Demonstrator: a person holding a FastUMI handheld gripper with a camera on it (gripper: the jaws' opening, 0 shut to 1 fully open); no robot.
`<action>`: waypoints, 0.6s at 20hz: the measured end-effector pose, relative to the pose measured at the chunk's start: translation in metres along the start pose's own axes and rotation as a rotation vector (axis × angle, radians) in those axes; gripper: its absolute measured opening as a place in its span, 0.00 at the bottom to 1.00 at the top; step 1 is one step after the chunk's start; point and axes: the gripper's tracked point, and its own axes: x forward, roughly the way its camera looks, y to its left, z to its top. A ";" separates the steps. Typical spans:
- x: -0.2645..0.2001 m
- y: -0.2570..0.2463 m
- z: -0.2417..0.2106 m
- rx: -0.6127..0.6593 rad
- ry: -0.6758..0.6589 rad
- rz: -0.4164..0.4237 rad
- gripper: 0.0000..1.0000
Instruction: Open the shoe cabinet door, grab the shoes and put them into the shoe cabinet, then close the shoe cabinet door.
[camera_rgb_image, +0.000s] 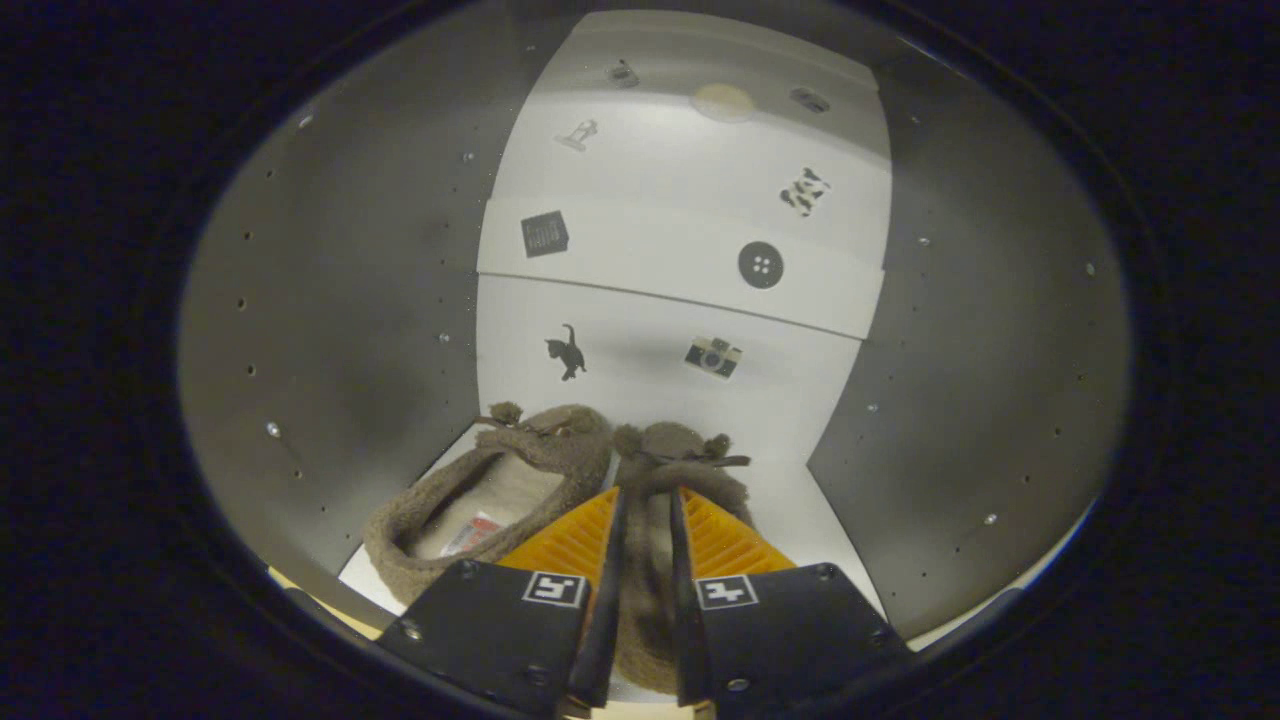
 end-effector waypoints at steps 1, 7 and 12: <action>-0.007 -0.007 0.001 0.011 -0.013 -0.018 0.33; -0.072 -0.016 0.001 0.104 -0.070 0.030 0.57; -0.155 -0.014 -0.001 0.151 -0.144 0.075 1.00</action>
